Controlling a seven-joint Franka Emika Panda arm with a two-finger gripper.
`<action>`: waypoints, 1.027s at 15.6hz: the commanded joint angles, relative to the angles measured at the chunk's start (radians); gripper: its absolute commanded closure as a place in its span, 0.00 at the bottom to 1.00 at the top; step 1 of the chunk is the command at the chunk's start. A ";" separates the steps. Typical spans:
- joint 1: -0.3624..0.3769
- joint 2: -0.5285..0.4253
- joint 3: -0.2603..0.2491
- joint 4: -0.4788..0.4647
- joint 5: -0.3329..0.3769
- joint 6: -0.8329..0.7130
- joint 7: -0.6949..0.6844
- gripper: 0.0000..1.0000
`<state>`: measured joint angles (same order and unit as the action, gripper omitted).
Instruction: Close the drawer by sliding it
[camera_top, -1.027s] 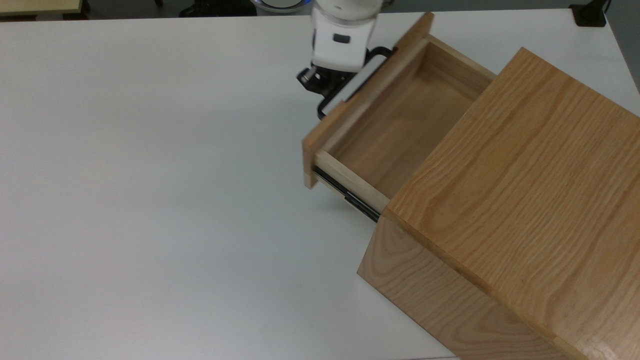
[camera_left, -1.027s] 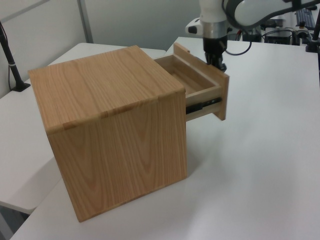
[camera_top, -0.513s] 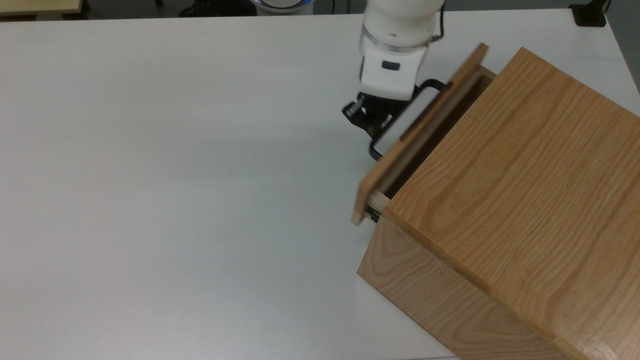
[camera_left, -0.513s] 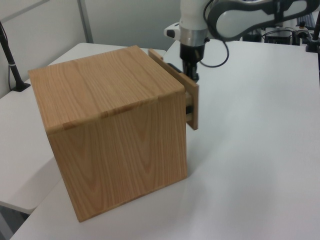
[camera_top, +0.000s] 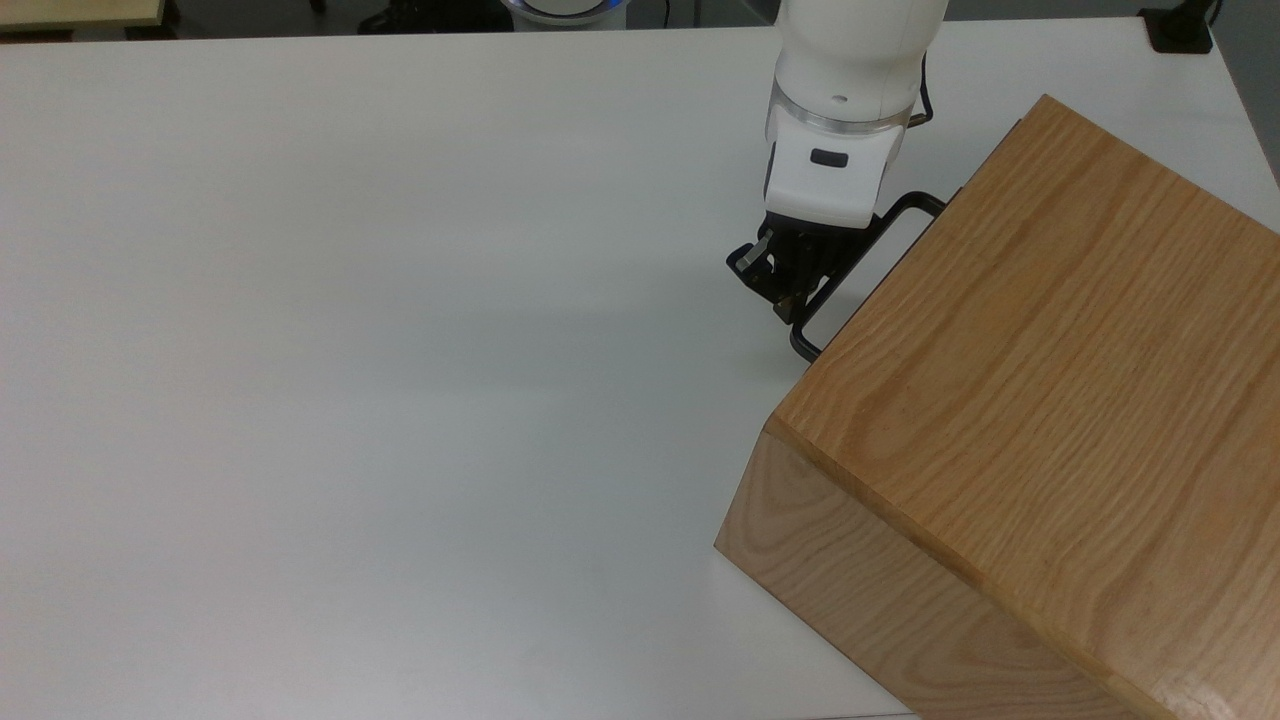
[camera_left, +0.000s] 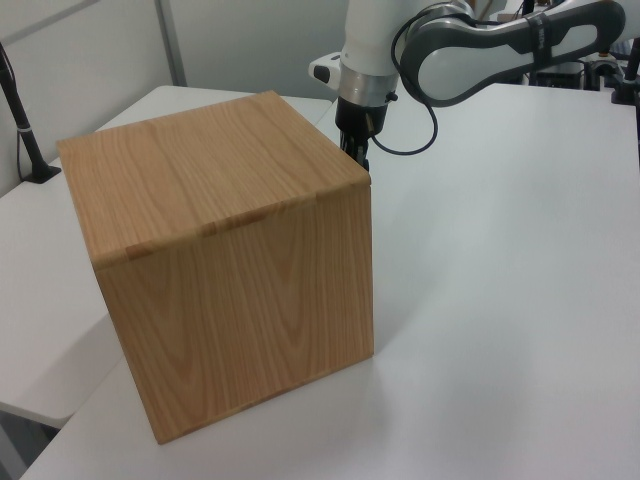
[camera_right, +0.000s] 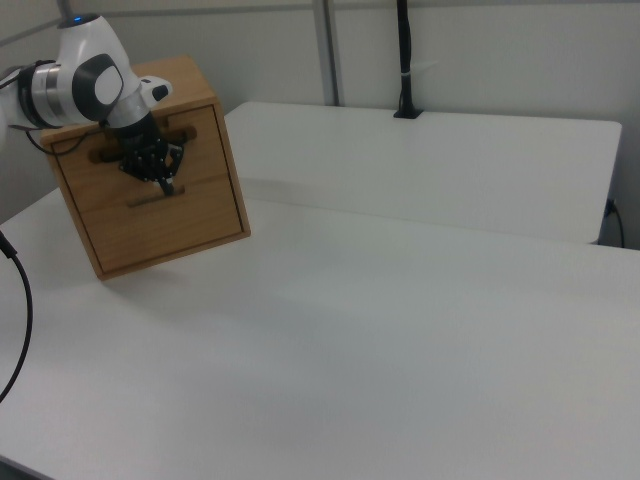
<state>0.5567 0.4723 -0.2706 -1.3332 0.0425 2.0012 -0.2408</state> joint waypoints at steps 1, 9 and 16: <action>0.019 0.016 -0.010 0.032 0.020 0.031 0.054 1.00; -0.277 -0.251 0.249 -0.172 0.014 -0.148 0.014 1.00; -0.578 -0.432 0.286 -0.250 -0.025 -0.414 0.141 0.41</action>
<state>0.0507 0.1303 -0.0045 -1.4753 0.0446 1.6008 -0.1751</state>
